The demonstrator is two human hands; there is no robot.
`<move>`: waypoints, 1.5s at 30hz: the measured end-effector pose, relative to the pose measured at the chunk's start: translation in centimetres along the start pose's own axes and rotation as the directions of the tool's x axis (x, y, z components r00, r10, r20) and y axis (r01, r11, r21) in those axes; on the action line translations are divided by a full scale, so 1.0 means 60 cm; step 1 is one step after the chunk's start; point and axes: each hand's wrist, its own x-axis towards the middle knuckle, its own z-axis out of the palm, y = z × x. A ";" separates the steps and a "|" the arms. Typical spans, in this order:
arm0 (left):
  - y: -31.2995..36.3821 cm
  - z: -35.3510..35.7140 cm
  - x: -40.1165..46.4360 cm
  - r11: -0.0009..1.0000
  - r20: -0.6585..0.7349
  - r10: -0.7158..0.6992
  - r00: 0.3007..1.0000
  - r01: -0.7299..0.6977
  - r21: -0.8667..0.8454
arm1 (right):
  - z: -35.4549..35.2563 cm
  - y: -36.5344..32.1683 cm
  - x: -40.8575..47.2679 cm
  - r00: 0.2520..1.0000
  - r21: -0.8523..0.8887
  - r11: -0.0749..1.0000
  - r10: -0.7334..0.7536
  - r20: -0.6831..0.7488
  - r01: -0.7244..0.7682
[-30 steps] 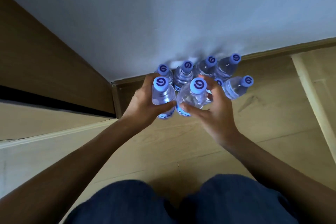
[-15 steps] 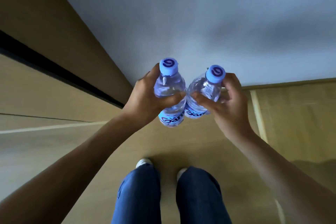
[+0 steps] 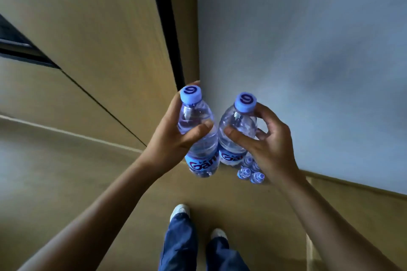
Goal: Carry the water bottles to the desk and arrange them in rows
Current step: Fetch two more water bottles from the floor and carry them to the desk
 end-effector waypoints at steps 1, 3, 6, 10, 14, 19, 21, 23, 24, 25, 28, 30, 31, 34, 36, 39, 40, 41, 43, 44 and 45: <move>0.012 -0.020 -0.016 1.000 -0.043 -0.016 0.999 0.015 -0.018 | 0.012 -0.019 -0.001 0.999 0.000 1.000 -0.019 0.037 0.019; 0.032 -0.058 -0.050 0.997 -0.146 -0.054 0.988 0.046 -0.056 | 0.041 -0.051 -0.004 0.991 0.002 0.999 -0.053 0.126 0.053; 0.054 -0.115 -0.098 0.992 -0.317 -0.116 0.941 0.093 -0.086 | 0.100 -0.091 -0.009 0.964 0.076 0.995 -0.088 0.249 0.071; 0.072 -0.194 -0.160 0.991 -0.501 -0.135 0.855 0.127 -0.050 | 0.199 -0.140 -0.019 0.903 0.139 0.986 -0.141 0.405 0.092; 0.075 -0.290 -0.231 0.990 -0.636 -0.144 0.758 0.106 -0.098 | 0.314 -0.188 -0.035 0.834 0.169 0.980 -0.178 0.523 0.103; 0.072 -0.422 -0.324 0.989 -0.751 -0.146 0.644 0.103 -0.103 | 0.481 -0.249 -0.065 0.718 0.167 0.980 -0.196 0.668 0.113; 0.068 -0.473 -0.361 0.991 -0.808 -0.127 0.575 0.115 -0.074 | 0.550 -0.269 -0.080 0.671 0.177 0.976 -0.214 0.710 0.123; 0.061 -0.521 -0.399 0.992 -0.854 -0.106 0.509 0.119 -0.052 | 0.617 -0.286 -0.097 0.621 0.191 0.972 -0.233 0.749 0.134; 0.056 -0.543 -0.418 0.992 -0.873 -0.098 0.479 0.122 -0.044 | 0.650 -0.294 -0.105 0.593 0.197 0.971 -0.240 0.768 0.137; 0.052 -0.564 -0.438 0.991 -0.888 -0.094 0.451 0.126 -0.040 | 0.681 -0.301 -0.115 0.568 0.200 0.970 -0.244 0.786 0.139; 0.040 -0.623 -0.490 0.991 -0.923 -0.084 0.375 0.130 -0.038 | 0.773 -0.319 -0.145 0.486 0.203 0.968 -0.249 0.838 0.147; 0.033 -0.658 -0.519 0.989 -0.939 -0.092 0.331 0.140 -0.047 | 0.828 -0.330 -0.162 0.425 0.198 0.969 -0.244 0.872 0.150; 0.030 -0.675 -0.531 0.989 -0.947 -0.095 0.308 0.140 -0.054 | 0.855 -0.335 -0.169 0.401 0.199 0.969 -0.241 0.884 0.144; 0.017 -0.733 -0.560 0.988 -0.962 -0.106 0.250 0.135 -0.074 | 0.936 -0.350 -0.181 0.343 0.196 0.971 -0.232 0.910 0.136; 0.006 -0.776 -0.572 0.989 -0.969 -0.110 0.220 0.119 -0.086 | 0.992 -0.362 -0.182 0.305 0.199 0.969 -0.235 0.923 0.144; -0.012 -0.859 -0.574 0.990 -0.977 -0.129 0.171 0.086 -0.115 | 1.089 -0.382 -0.169 0.241 0.223 0.961 -0.258 0.936 0.162; -0.018 -0.891 -0.572 0.990 -0.979 -0.133 0.157 0.075 -0.122 | 1.124 -0.391 -0.162 0.222 0.233 0.958 -0.267 0.938 0.170; -0.024 -0.925 -0.568 0.990 -0.980 -0.134 0.146 0.068 -0.125 | 1.161 -0.399 -0.153 0.205 0.244 0.954 -0.277 0.939 0.175; -0.034 -0.999 -0.558 0.992 -0.985 -0.120 0.127 0.064 -0.113 | 1.239 -0.419 -0.133 0.176 0.266 0.947 -0.298 0.938 0.181; -0.038 -1.038 -0.550 0.992 -0.987 -0.112 0.117 0.061 -0.106 | 1.279 -0.431 -0.122 0.160 0.277 0.943 -0.307 0.938 0.184; -0.042 -1.077 -0.542 0.993 -0.989 -0.106 0.103 0.058 -0.101 | 1.319 -0.444 -0.112 0.144 0.289 0.939 -0.317 0.937 0.187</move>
